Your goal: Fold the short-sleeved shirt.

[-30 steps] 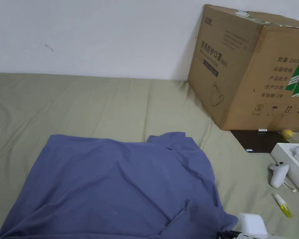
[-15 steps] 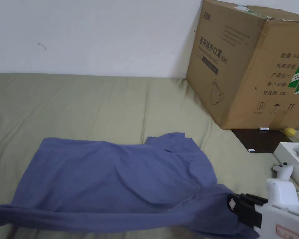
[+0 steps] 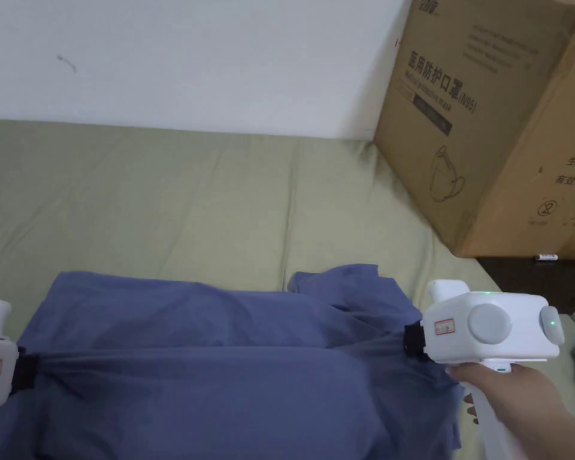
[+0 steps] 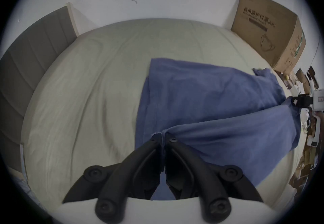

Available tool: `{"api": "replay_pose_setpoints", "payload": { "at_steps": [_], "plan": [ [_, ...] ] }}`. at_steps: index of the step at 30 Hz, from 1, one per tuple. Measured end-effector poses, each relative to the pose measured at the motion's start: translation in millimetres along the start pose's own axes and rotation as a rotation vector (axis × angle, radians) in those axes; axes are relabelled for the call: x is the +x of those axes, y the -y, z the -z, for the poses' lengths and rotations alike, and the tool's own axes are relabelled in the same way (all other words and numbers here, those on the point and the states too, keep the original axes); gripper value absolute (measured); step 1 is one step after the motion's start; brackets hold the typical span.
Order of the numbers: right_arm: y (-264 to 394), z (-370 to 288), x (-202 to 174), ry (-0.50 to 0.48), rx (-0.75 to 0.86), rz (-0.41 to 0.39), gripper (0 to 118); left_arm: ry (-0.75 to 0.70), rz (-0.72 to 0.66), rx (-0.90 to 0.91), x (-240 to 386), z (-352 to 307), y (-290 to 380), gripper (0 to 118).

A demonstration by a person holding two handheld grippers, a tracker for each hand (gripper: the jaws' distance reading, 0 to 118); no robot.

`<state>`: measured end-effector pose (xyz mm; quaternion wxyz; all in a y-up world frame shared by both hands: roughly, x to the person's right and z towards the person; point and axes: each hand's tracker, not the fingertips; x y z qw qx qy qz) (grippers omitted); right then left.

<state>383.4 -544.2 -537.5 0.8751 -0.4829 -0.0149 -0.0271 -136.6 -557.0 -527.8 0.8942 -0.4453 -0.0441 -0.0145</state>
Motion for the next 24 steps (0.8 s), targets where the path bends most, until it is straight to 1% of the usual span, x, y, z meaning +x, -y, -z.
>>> {"api": "replay_pose_setpoints", "payload": {
  "at_steps": [1,2,3,4,5,8,10,12,13,15,16,17,18,19,20,21,22,24],
  "plan": [
    [1.3,3.7,-2.3,0.002,0.007,-0.003,23,-0.004,0.006,0.008,0.7,1.9,0.8,34],
    [2.1,6.0,-4.7,0.021,0.018,-0.020,50,-0.015,0.008,0.011,1.3,1.7,2.9,59],
    [8.1,2.1,-7.5,0.031,0.032,-0.028,93,-0.012,0.001,0.010,-1.4,-1.3,2.9,91],
    [12.2,-1.3,-7.9,0.033,0.055,-0.034,112,-0.006,-0.010,0.015,-3.0,-3.0,3.7,109],
    [16.5,-8.5,-8.2,0.034,0.097,-0.039,118,-0.001,-0.020,0.035,-4.7,-11.5,6.6,117],
    [37.2,-52.5,-10.3,0.006,0.236,-0.049,118,0.038,-0.042,0.159,-8.3,-51.1,13.4,116],
    [55.8,-89.1,-13.2,-0.010,0.319,-0.023,117,0.049,-0.083,0.217,-9.0,-84.3,21.3,116],
    [81.0,-137.7,-18.6,-0.036,0.388,0.029,117,0.103,-0.136,0.314,-8.7,-129.9,41.3,115],
    [95.2,-157.8,-21.5,-0.067,0.438,0.055,117,0.106,-0.156,0.350,-6.3,-150.0,52.7,112],
    [132.8,-204.1,-28.7,-0.187,0.564,0.111,116,0.131,-0.175,0.453,-1.3,-196.2,79.8,110],
    [148.7,-220.8,-33.3,-0.227,0.616,0.126,116,0.118,-0.166,0.508,4.3,-215.1,97.2,104],
    [164.7,-236.9,-40.5,-0.223,0.653,0.139,115,0.094,-0.158,0.559,10.1,-233.6,114.0,86],
    [178.2,-249.5,-49.1,-0.207,0.672,0.138,107,0.064,-0.147,0.584,16.0,-248.3,128.3,47],
    [187.0,-257.8,-55.0,-0.205,0.684,0.134,86,0.038,-0.140,0.594,21.1,-257.3,139.2,14],
    [195.5,-264.1,-61.0,-0.197,0.679,0.131,44,0.038,-0.146,0.580,24.8,-267.9,151.6,0],
    [200.9,-267.0,-64.3,-0.197,0.667,0.135,0,0.055,-0.127,0.558,22.4,-271.2,158.4,0],
    [204.0,-268.2,-63.7,-0.208,0.659,0.145,0,0.090,-0.109,0.524,21.3,-271.0,161.1,0],
    [202.8,-261.5,-62.8,-0.277,0.602,0.173,0,0.059,-0.053,0.471,21.3,-273.2,160.2,0]
  ]
}}
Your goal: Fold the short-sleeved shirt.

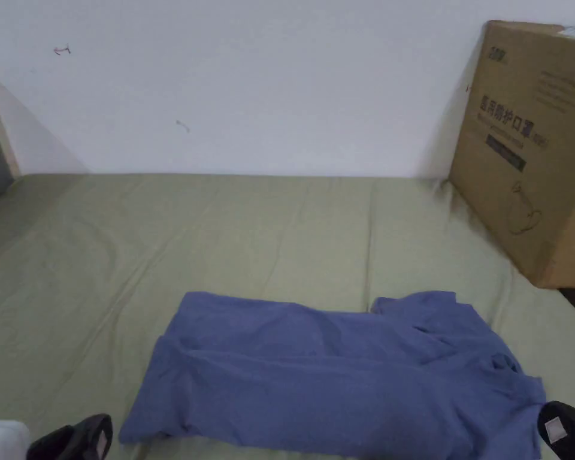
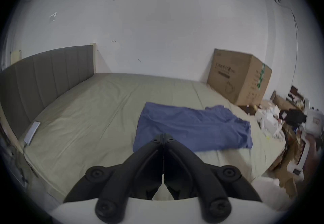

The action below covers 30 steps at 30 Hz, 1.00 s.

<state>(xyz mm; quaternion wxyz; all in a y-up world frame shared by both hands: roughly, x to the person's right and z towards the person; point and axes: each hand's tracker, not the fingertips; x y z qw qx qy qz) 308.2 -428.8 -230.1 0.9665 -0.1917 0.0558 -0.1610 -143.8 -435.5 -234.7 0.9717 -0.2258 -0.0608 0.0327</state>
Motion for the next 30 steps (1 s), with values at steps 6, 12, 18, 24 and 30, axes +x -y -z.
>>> {"api": "replay_pose_setpoints", "payload": {
  "at_steps": [6,12,18,24,30],
  "plan": [
    [-3.4,8.3,5.1,0.036,-0.039,-0.014,0,0.022,-0.064,-0.321,-32.2,90.4,-41.5,1],
    [0.6,22.2,8.2,0.017,-0.100,0.008,0,-0.029,-0.110,-0.531,-66.0,209.7,-15.3,117],
    [9.7,39.1,13.3,0.019,-0.169,-0.012,0,-0.107,-0.086,-0.613,-70.9,265.5,21.5,103],
    [7.1,46.6,23.1,0.036,-0.182,0.004,0,-0.114,0.082,-0.560,-31.6,254.1,28.3,79],
    [-22.0,46.7,61.7,0.061,-0.093,0.095,0,-0.051,0.142,-0.558,-13.3,236.2,13.0,7]
  ]
}}
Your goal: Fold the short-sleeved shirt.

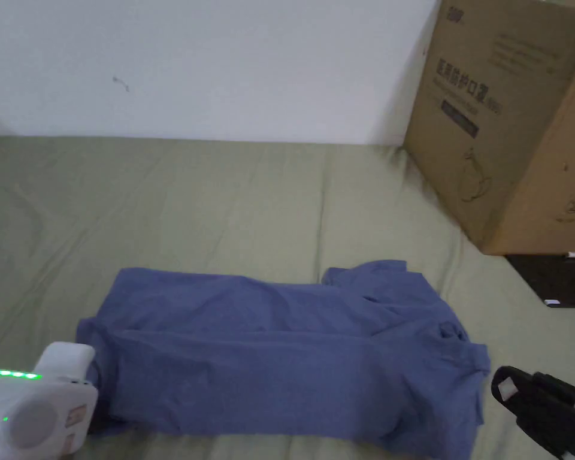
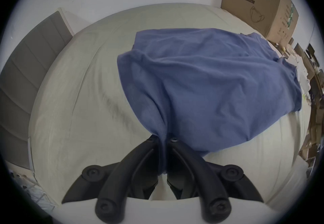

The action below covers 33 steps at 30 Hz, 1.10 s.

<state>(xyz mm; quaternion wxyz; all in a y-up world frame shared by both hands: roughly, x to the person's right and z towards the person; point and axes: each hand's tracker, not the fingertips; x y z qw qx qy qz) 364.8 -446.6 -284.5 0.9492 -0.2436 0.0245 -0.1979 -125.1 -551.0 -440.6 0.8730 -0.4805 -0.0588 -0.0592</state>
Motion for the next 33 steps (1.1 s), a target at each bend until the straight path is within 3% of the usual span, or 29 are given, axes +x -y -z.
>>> {"api": "replay_pose_setpoints", "payload": {
  "at_steps": [2,3,4,6,7,10,12,15,16,17,19,20,21,22,24,33],
  "plan": [
    [-13.6,17.9,16.9,-0.005,-0.109,0.007,1,-0.011,-0.047,0.031,-15.4,-11.5,-10.2,7],
    [-17.3,31.2,25.2,-0.010,-0.212,-0.003,16,-0.026,-0.064,0.056,-19.8,-22.5,-13.8,7],
    [-16.6,39.2,29.1,0.010,-0.251,-0.011,42,-0.016,-0.079,0.071,-21.2,-31.4,-15.5,7],
    [-6.1,65.8,37.5,0.043,-0.344,-0.086,107,-0.002,-0.098,0.077,-23.0,-41.2,-20.9,7],
    [0.2,76.3,40.6,0.049,-0.382,-0.120,111,-0.005,-0.096,0.076,-20.9,-42.8,-23.2,7],
    [23.9,116.1,43.4,0.140,-0.541,-0.299,111,-0.008,-0.080,0.073,-24.8,-39.9,-29.2,7],
    [40.1,136.3,40.1,0.132,-0.617,-0.475,111,-0.011,-0.060,0.068,-27.0,-35.8,-32.5,7],
    [56.3,153.0,34.9,0.122,-0.663,-0.646,105,-0.019,-0.047,0.056,-25.2,-30.4,-34.2,7],
    [57.5,154.7,35.6,0.111,-0.666,-0.659,91,-0.018,-0.050,0.048,-28.0,-27.4,-32.2,7],
    [57.5,154.7,37.3,0.098,-0.668,-0.648,70,-0.015,-0.056,0.040,-29.1,-25.2,-31.4,7],
    [50.7,153.2,40.4,0.074,-0.650,-0.573,31,-0.011,-0.064,0.028,-30.1,-22.3,-28.9,7],
    [45.4,150.8,40.6,0.088,-0.627,-0.567,31,-0.007,-0.065,0.022,-32.3,-20.4,-27.1,7],
    [38.1,146.0,43.9,0.081,-0.614,-0.564,23,-0.001,-0.065,0.016,-32.5,-20.2,-25.9,7],
    [32.8,142.3,44.6,0.056,-0.601,-0.549,6,0.006,-0.063,0.010,-32.2,-20.4,-25.4,7],
    [20.0,134.4,45.4,0.033,-0.612,-0.520,6,0.008,-0.052,0.000,-34.5,-21.5,-23.3,7],
    [-8.2,44.5,46.4,-0.009,-0.592,-0.532,5,0.112,-0.028,-0.023,-28.9,-88.3,26.1,6]
  ]
}}
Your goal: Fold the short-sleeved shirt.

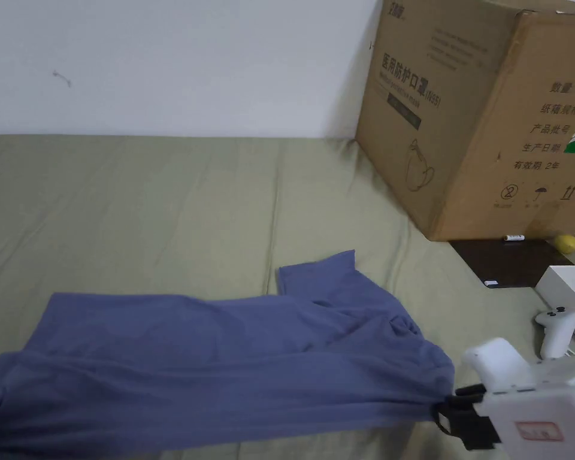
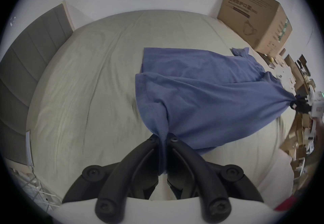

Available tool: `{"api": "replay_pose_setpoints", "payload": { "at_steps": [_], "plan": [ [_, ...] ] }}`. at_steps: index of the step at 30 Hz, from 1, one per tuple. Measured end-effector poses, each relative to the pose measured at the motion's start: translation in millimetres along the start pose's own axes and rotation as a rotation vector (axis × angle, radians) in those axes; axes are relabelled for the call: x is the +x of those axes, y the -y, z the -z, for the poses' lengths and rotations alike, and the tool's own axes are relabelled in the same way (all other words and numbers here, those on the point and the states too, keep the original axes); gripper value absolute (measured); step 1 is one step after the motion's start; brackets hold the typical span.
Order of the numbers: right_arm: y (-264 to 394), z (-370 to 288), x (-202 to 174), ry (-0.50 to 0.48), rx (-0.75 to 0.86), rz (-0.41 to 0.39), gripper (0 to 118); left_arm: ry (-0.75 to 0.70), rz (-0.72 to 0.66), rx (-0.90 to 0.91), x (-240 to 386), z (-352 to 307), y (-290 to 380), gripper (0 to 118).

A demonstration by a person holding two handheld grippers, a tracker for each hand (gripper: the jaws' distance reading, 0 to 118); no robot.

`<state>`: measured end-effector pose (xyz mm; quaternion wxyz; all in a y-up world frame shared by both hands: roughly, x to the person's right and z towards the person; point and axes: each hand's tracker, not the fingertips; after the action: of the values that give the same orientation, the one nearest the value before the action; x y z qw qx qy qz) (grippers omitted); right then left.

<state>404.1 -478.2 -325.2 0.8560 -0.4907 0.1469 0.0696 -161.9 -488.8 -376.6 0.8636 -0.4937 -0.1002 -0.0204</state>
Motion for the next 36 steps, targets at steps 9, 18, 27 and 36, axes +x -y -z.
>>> {"api": "replay_pose_setpoints", "payload": {
  "at_steps": [9,18,27,36],
  "plan": [
    [76.7,12.6,-11.6,-0.062,-0.149,0.062,6,0.112,-0.043,-0.071,1.8,-22.1,95.5,7],
    [63.3,-32.9,-28.9,-0.033,0.104,0.244,118,0.033,-0.033,0.204,4.8,-77.5,92.2,111],
    [31.8,-108.9,-96.4,-0.111,0.654,0.389,89,0.140,-0.123,0.525,53.2,-131.6,83.2,60],
    [2.3,-99.1,-100.7,-0.098,0.688,0.346,0,0.068,-0.096,0.519,23.1,-120.4,0.3,0]
  ]
}}
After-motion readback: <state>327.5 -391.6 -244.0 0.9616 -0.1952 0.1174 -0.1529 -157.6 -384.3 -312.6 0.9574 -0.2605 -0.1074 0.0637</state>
